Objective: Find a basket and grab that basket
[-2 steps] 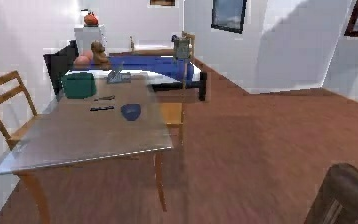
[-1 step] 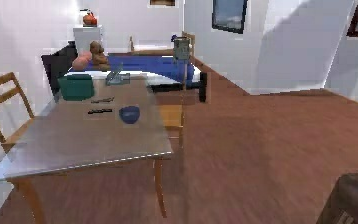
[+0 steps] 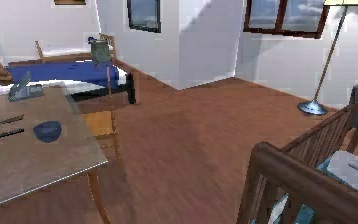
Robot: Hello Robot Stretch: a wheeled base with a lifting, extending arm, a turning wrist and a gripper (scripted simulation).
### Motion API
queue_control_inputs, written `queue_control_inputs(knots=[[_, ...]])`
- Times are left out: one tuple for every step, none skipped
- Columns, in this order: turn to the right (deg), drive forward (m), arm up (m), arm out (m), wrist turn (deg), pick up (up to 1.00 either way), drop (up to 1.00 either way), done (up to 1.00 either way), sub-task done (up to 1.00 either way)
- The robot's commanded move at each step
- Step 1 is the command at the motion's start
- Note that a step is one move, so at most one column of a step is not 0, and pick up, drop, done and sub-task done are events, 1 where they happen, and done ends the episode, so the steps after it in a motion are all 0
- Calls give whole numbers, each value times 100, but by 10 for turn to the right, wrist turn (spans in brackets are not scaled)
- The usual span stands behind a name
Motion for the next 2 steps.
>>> queue_control_inputs(knots=[[0,100,0,0,0,0,0,0,0],[-90,0,0,0,0,0,0,0,0]])
